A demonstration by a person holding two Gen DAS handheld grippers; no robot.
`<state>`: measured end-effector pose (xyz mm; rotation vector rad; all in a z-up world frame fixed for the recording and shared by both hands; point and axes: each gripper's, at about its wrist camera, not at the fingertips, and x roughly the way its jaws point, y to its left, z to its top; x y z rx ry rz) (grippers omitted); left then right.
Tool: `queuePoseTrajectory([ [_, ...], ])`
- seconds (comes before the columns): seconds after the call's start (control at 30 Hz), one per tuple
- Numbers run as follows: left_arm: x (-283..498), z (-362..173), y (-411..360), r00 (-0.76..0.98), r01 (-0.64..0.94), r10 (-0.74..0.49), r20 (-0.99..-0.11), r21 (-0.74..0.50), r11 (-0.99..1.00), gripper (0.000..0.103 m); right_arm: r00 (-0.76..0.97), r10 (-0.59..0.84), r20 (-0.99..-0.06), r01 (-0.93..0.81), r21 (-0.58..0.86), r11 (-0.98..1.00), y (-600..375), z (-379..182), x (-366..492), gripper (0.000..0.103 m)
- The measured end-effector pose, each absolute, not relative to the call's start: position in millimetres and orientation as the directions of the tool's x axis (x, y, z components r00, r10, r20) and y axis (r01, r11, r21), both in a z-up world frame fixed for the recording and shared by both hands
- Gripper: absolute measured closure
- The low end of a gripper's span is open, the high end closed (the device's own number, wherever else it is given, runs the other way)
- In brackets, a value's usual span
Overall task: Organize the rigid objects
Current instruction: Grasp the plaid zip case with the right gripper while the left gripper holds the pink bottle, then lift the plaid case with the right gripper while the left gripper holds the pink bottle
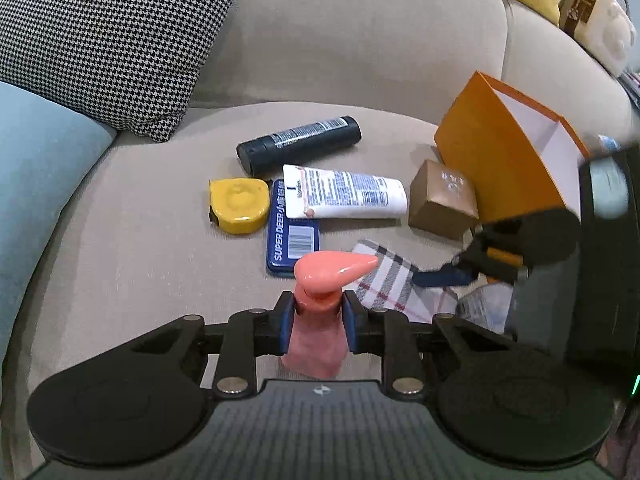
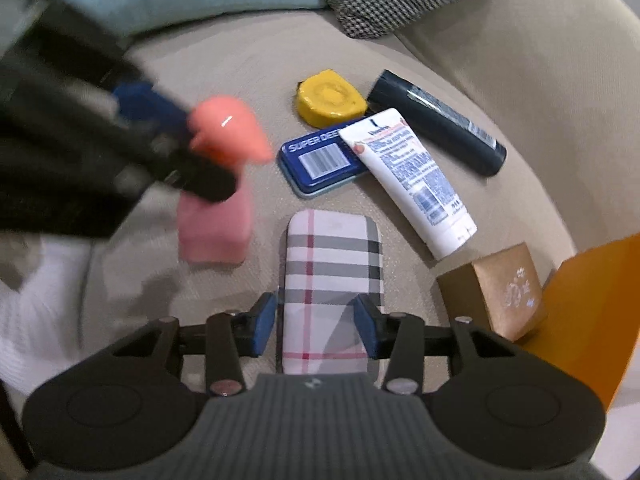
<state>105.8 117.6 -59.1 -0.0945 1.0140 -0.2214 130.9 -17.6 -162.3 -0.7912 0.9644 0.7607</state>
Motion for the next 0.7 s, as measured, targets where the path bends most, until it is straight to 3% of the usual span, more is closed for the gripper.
queuePoseTrajectory([
  [0.2,112.5,-63.5,128.7,0.513,0.112,-0.244,-0.823,-0.218,0.97,0.075,0.471,0.152,-0.869,-0.833,-0.382,0.401,-5.3,-178.4,114.1,0.047],
  [0.3,111.7,-64.9,131.7,0.511,0.108,-0.248,-0.823,-0.225,0.968,0.075,0.494,0.146,-0.857,-0.823,-0.407,0.397,-2.2,-181.6,117.5,0.047],
  [0.37,111.1,-64.5,131.8,0.512,0.108,-0.248,-0.822,-0.225,0.968,0.075,0.499,0.143,-0.854,-0.816,-0.408,0.41,-2.1,-181.1,122.3,0.053],
  [0.43,111.5,-64.0,131.7,0.511,0.11,-0.25,-0.822,-0.226,0.968,0.075,0.473,0.152,-0.868,-0.815,-0.365,0.451,-4.4,-174.3,129.9,0.056],
  [0.57,113.6,-65.5,131.4,0.512,0.104,-0.25,-0.821,-0.23,0.968,0.075,0.413,0.215,-0.885,-0.778,-0.22,0.588,-19.4,-144.6,150.3,0.076],
  [0.7,121.3,-68.3,132.6,0.512,0.083,-0.253,-0.821,-0.246,0.966,0.075,0.33,0.278,-0.902,-0.678,-0.022,0.734,-40.5,-127.0,182.0,0.082],
])
